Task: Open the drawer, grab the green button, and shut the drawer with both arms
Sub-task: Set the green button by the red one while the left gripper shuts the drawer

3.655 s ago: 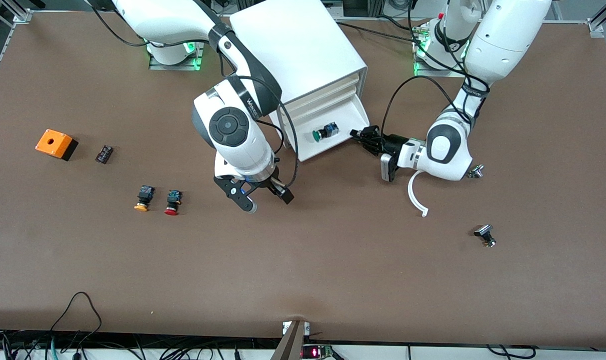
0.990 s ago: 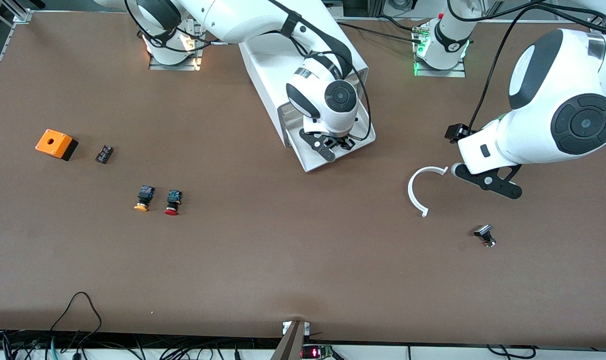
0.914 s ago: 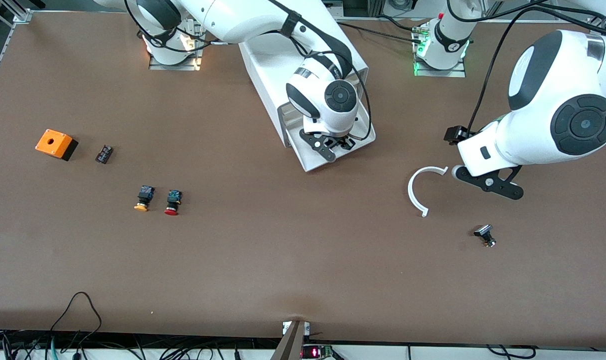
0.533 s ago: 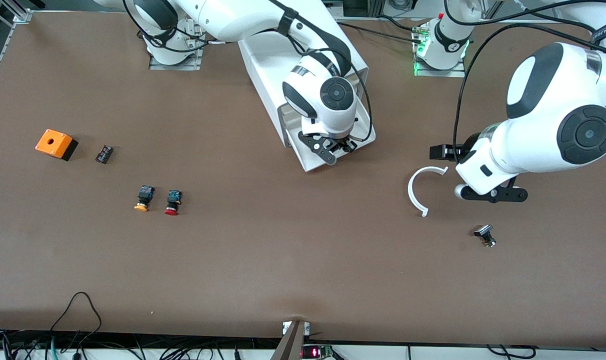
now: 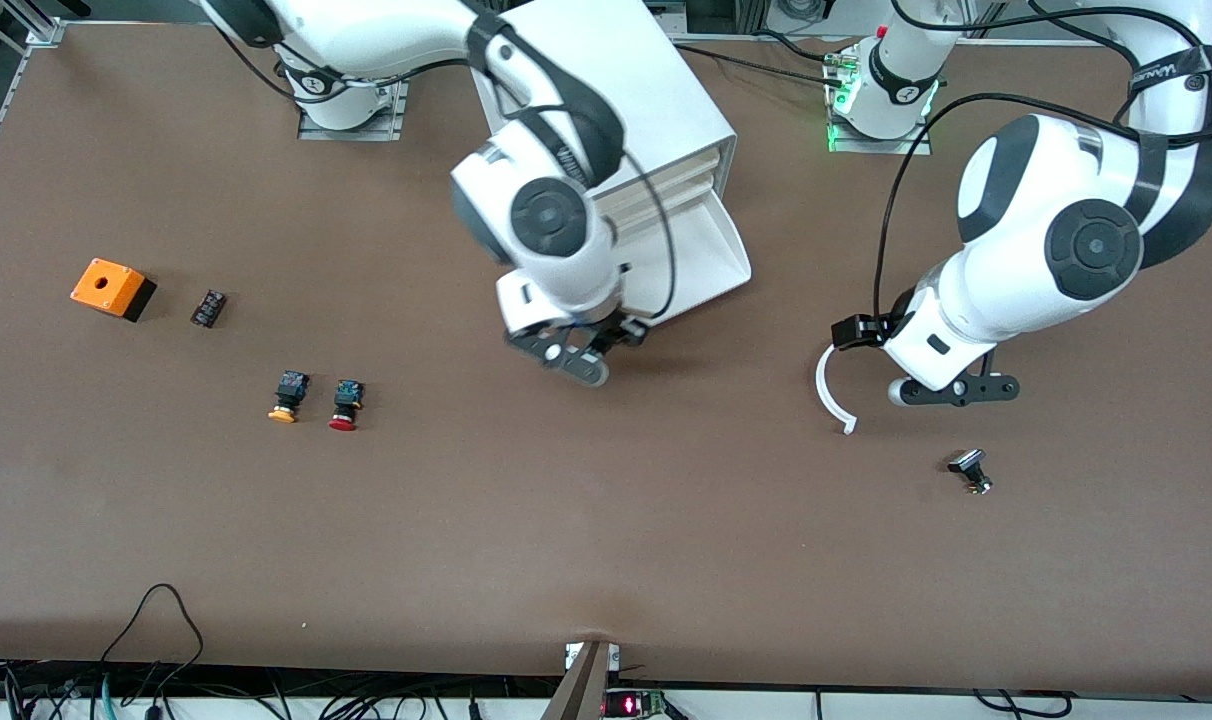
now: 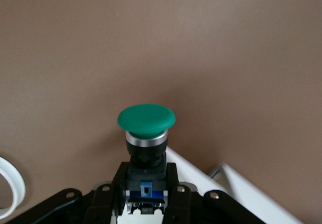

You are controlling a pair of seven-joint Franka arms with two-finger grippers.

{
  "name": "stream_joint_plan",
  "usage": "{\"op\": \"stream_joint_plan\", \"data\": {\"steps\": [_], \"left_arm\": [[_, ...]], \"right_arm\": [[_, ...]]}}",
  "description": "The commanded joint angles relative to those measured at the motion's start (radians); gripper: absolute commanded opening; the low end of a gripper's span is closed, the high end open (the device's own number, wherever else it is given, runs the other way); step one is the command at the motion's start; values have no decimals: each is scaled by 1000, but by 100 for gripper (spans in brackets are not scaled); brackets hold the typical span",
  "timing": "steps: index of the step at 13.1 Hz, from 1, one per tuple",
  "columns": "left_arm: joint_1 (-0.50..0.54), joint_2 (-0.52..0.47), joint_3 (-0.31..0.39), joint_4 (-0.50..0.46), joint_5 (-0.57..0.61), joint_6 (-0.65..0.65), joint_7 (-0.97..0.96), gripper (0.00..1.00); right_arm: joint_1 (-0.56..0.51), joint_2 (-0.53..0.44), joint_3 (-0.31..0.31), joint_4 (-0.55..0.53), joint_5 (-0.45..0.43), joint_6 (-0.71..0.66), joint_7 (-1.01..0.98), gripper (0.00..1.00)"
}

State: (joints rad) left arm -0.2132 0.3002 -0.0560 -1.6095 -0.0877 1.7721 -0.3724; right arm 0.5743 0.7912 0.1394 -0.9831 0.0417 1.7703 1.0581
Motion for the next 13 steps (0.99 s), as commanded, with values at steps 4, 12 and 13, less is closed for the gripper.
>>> {"op": "stream_joint_plan", "data": {"steps": [4,12,13], "left_arm": [[-9,-33,-88,-220,-6,202,-182,99],[-97,128,-159,-262,14,475,-477,99],[-110,141,-159,-289,17,525,-482,99]], "right_arm": [[-213,-67,11,-115,23,-52,-471,0],[-287,-202,-126,-618,12,321,-855,0],[-287,-217,-130,-682,12,395,-863,0]]}}
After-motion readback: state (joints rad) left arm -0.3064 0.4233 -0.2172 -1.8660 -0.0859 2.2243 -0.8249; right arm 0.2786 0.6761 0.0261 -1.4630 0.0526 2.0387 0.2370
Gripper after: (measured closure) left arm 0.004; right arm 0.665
